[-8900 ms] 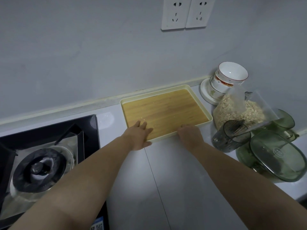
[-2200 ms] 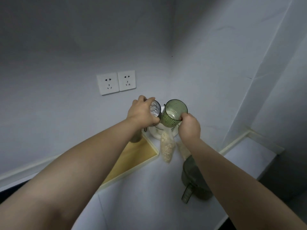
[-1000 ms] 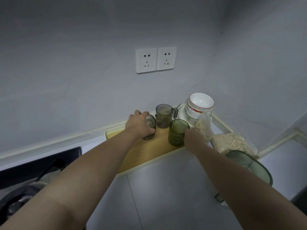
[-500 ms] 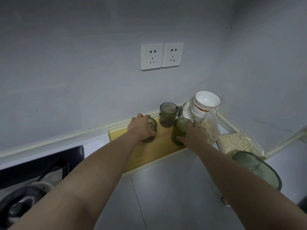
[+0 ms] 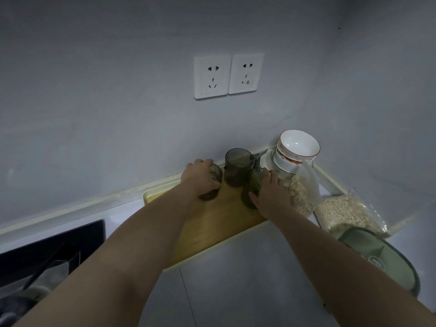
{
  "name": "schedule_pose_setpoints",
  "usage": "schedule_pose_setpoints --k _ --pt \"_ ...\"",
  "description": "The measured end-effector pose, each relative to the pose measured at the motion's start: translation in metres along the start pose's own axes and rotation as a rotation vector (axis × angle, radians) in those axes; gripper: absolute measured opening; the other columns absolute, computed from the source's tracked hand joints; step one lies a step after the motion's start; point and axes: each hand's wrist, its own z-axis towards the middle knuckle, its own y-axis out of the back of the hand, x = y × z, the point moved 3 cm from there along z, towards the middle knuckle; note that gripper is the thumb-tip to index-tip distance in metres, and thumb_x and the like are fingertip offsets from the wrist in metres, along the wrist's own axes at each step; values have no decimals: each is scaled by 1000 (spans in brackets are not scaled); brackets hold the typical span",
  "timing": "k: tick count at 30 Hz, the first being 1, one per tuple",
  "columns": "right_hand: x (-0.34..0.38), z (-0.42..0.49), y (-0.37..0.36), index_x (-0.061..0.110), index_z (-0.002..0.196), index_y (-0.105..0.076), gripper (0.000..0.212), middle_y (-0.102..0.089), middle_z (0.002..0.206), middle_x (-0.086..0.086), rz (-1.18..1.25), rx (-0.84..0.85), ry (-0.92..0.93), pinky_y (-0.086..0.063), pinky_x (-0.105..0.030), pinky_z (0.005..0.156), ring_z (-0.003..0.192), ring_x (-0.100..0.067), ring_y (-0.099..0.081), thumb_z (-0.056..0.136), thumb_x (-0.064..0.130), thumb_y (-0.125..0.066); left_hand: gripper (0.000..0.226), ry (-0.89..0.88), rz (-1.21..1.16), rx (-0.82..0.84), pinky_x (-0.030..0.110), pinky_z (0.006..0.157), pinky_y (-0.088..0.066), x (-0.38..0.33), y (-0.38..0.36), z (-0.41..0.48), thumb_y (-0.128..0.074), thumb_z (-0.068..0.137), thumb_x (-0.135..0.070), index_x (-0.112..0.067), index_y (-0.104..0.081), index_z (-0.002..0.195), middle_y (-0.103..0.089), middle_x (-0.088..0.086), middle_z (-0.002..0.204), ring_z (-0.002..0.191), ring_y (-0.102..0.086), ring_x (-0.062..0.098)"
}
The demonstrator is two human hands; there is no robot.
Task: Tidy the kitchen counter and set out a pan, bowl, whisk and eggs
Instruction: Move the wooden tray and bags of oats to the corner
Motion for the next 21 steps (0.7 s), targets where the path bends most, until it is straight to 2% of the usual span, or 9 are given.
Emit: schedule_pose_setpoints --k 17,21 --pt "6 17 -3 13 151 -8 79 -13 157 -12 -41 2 63 -22 -45 114 143 -33 -18 93 47 -49 76 -117 0 -9 37 105 -36 -1 -4 33 -70 76 -45 -22 -38 141 -43 8 138 121 -44 27" --pt "6 19 -3 14 151 -4 79 -7 159 -12 -40 45 63 -15 -47 117 146 -33 -10 94 47 -47 76 -105 -1 -15 38 106 -35 -2 -5 35 -69 78 -47 -22 -37 141 -42 8 140 123 -42 28"
